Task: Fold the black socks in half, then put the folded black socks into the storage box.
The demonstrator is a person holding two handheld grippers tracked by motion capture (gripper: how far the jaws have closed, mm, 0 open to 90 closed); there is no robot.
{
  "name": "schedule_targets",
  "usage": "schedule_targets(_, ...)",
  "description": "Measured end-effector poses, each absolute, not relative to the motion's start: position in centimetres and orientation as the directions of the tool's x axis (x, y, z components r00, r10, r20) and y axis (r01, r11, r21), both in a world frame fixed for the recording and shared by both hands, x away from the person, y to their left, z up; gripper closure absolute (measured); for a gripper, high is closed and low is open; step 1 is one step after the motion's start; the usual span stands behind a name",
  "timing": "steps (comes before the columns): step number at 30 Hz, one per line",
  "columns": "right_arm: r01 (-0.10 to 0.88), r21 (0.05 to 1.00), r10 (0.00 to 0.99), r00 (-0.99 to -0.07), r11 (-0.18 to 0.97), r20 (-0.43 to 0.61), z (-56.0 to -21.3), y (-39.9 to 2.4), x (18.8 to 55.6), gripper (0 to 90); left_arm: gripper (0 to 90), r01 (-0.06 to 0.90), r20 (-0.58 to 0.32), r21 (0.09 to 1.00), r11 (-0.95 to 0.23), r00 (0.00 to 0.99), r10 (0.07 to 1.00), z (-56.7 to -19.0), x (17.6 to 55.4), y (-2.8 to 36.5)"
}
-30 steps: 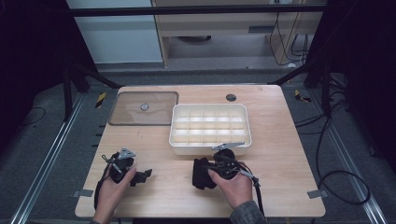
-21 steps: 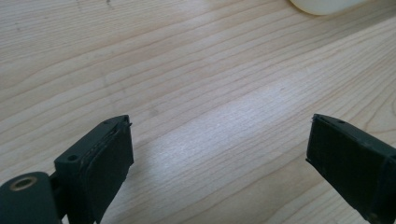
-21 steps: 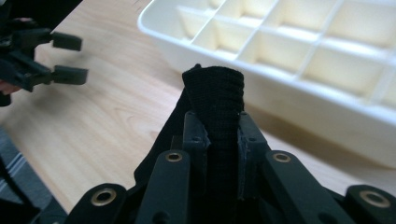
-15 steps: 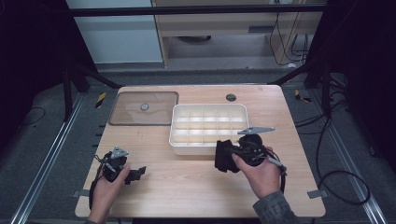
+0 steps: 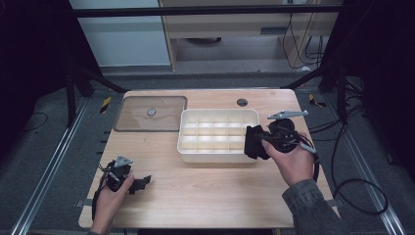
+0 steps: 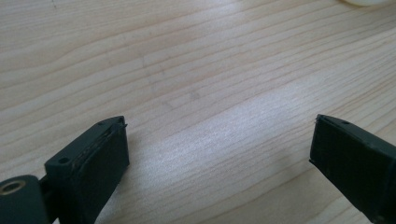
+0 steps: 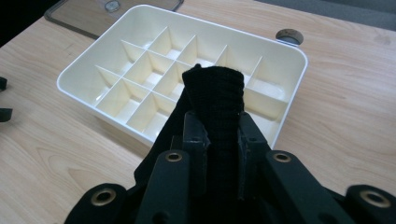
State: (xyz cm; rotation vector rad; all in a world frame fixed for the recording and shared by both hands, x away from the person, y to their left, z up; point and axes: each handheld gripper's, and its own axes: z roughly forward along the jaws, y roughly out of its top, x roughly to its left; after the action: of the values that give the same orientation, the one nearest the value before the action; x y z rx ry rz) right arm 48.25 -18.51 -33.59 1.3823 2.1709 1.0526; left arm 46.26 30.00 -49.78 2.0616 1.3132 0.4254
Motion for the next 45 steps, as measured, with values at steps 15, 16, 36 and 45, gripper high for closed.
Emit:
schedule_targets(15,0.609,0.751,0.900,-0.434,0.256,0.045,-33.2,-19.6,50.0,77.7,0.0,0.627,0.021,0.700,-0.342,0.460,0.887,-50.7,46.1,29.6)
schedule_targets(16,0.611,0.748,0.901,-0.433,0.258,0.042,-33.2,-19.6,50.2,77.7,0.0,0.627,0.020,0.701,-0.341,0.460,0.888,-50.7,46.1,29.6)
schedule_targets(36,0.602,0.740,0.901,-0.434,0.301,-0.012,-33.3,-18.8,52.1,77.5,0.0,0.626,0.021,0.702,-0.339,0.459,0.888,-50.8,46.1,29.6)
schedule_targets(45,0.613,0.724,0.897,-0.442,0.315,-0.016,-34.2,-18.6,52.5,77.2,0.0,0.625,0.022,0.704,-0.338,0.457,0.889,-50.8,46.1,29.6)
